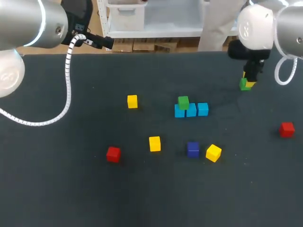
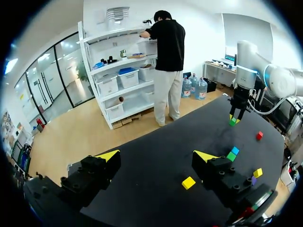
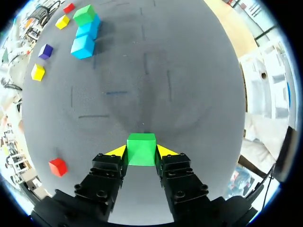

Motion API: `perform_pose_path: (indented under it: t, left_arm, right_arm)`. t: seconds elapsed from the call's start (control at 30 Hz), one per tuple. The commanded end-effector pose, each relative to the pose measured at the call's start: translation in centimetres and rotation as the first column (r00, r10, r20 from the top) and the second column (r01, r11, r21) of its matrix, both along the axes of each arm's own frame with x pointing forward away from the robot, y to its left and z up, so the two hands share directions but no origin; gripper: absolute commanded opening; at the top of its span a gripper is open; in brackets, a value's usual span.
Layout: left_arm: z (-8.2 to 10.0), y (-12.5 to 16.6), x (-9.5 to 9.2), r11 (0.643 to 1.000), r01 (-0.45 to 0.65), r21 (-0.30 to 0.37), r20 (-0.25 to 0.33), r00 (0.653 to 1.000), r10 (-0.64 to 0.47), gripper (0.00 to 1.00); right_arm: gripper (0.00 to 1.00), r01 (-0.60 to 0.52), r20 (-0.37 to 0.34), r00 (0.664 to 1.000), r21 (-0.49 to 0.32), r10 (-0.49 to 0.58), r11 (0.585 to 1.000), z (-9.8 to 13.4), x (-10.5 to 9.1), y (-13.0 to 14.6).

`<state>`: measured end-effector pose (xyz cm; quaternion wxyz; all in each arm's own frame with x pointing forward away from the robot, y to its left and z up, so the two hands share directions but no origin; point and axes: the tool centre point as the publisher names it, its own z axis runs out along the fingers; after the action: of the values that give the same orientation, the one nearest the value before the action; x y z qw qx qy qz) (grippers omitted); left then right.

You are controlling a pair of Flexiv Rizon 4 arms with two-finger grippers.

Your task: Place the blue cubes, place green cubes on the blue cubes, place the yellow cubes on the green cubes, then place the red cubes on the yellow cubes, and place purple cube on the red cubes.

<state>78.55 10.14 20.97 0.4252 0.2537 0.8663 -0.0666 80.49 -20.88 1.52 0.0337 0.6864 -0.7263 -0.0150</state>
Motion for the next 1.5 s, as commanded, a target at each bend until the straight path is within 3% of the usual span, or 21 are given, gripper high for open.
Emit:
perform_pose_path:
  t: [0.03, 0.27, 0.4, 0.5, 0.67, 0.87, 1.1, 1.5]
  left_arm:
    - [0.0, 0.1, 0.1, 1.0, 0.003, -0.002, 0.0, 1.0, -0.003, 1.0]
    - [0.0, 0.1, 0.1, 1.0, 0.003, -0.002, 0.0, 1.0, -0.003, 1.0]
    - [0.0, 0.1, 0.1, 1.0, 0.003, -0.002, 0.0, 1.0, -0.003, 1.0]
    - [0.0, 0.1, 0.1, 1.0, 0.003, -0.002, 0.0, 1.0, -0.003, 1.0]
    - [0.0, 0.1, 0.1, 1.0, 0.003, -0.002, 0.0, 1.0, -0.003, 1.0]
    - [0.0, 0.1, 0.1, 1.0, 0.003, -0.002, 0.0, 1.0, -0.003, 1.0]
    - [0.0, 0.1, 0.1, 1.0, 0.003, -0.002, 0.0, 1.0, -0.003, 1.0]
    - [0.0, 0.1, 0.1, 1.0, 0.003, -0.002, 0.0, 1.0, -0.003, 1.0]
  right_arm:
    - [0.0, 0.014, 0.073, 0.997, -0.026, -0.012, 1.0, 2.7, -4.2, 1.3]
    - [0.0, 0.064, 0.034, 0.997, 0.013, -0.065, 0.998, 6.8, -8.1, 3.1]
    - [0.0, 0.096, 0.03, 0.995, -0.008, -0.095, 0.995, 7.3, -9.8, 4.1]
    - [0.0, 0.158, 0.086, 0.984, -0.028, -0.155, 0.987, 7.4, -10.2, 5.1]
    - [0.0, 0.154, 0.102, 0.983, 0.005, -0.153, 0.988, 7.1, -11.9, 7.1]
    - [0.0, 0.208, 0.094, 0.973, 0.061, -0.213, 0.976, 7.0, -11.8, 9.0]
    - [0.0, 0.186, 0.119, 0.974, 0.058, -0.192, 0.981, 6.5, -12.7, 10.4]
    - [0.0, -0.027, 0.13, 0.991, 0.05, 0.02, 0.998, 5.6, -13.8, 13.3]
